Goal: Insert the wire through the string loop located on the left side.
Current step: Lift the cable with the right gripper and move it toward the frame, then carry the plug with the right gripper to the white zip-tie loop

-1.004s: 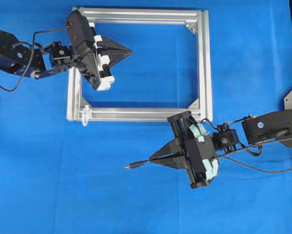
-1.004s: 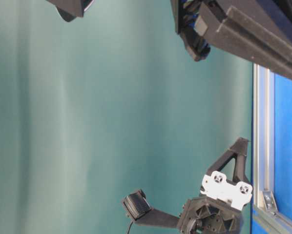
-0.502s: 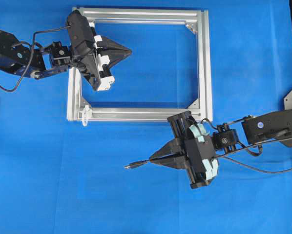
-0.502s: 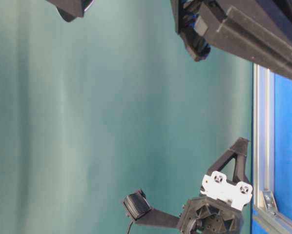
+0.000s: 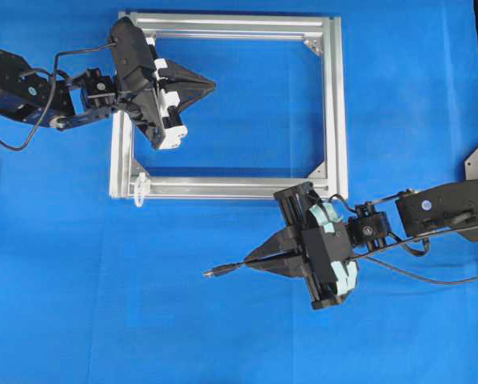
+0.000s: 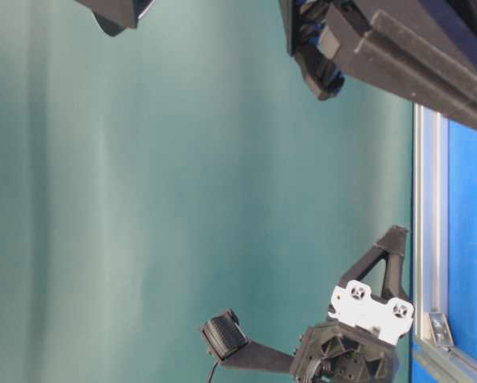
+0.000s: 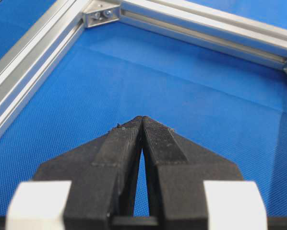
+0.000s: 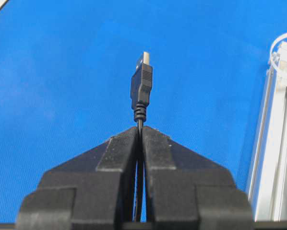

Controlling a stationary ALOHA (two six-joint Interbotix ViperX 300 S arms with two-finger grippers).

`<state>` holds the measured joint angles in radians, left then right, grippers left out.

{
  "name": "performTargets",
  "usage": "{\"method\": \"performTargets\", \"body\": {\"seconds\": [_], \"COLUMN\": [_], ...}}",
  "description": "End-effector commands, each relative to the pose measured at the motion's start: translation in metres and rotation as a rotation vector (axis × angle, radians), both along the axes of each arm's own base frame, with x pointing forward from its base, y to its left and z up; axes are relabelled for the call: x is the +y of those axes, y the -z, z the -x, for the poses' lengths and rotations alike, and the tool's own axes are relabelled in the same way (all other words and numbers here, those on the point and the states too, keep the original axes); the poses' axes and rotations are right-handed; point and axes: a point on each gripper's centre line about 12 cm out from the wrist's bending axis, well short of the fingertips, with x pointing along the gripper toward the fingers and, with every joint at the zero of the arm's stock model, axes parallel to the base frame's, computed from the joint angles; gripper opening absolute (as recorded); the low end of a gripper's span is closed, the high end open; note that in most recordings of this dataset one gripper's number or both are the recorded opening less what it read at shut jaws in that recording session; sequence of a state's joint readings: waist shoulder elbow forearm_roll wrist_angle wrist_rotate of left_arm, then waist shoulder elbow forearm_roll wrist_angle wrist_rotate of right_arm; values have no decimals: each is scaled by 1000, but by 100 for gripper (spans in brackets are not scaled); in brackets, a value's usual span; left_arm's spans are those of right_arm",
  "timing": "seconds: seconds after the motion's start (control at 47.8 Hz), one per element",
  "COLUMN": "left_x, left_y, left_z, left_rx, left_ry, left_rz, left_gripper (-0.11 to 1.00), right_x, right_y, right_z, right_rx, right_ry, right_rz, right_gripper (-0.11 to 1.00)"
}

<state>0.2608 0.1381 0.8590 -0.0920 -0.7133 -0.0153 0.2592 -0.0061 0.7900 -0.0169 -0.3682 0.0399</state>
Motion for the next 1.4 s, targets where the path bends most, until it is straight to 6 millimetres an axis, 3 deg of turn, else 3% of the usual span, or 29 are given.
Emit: {"method": "performTargets", "body": {"seconds": [0.0, 0.251, 0.565, 0.753, 1.046, 1.381], "left_x": [0, 0, 0, -1, -1, -1], "left_y": [-14, -14, -14, -14, -14, -14], "left_z": [-2, -2, -2, -2, -2, -2], "left_rx": [-40, -40, -39, -40, -40, -42], "left_ry": [2, 2, 2, 4, 5, 5], "left_rz": [-10, -10, -10, -10, -10, -11], "left_gripper": [0, 0, 0, 0, 0, 0], "right_x": [0, -15, -64, -80, -84, -83], "right_y": [-14, -11, -3, -2, -1, 10], "right_z": [-1, -3, -4, -5, -10, -50], "right_rx": [-41, -29, -8, -9, -17, -23], "right_ry": [0, 39, 161, 198, 208, 208], "right_rz": [-8, -6, 18, 37, 37, 36], "right_gripper": [0, 0, 0, 0, 0, 0]}}
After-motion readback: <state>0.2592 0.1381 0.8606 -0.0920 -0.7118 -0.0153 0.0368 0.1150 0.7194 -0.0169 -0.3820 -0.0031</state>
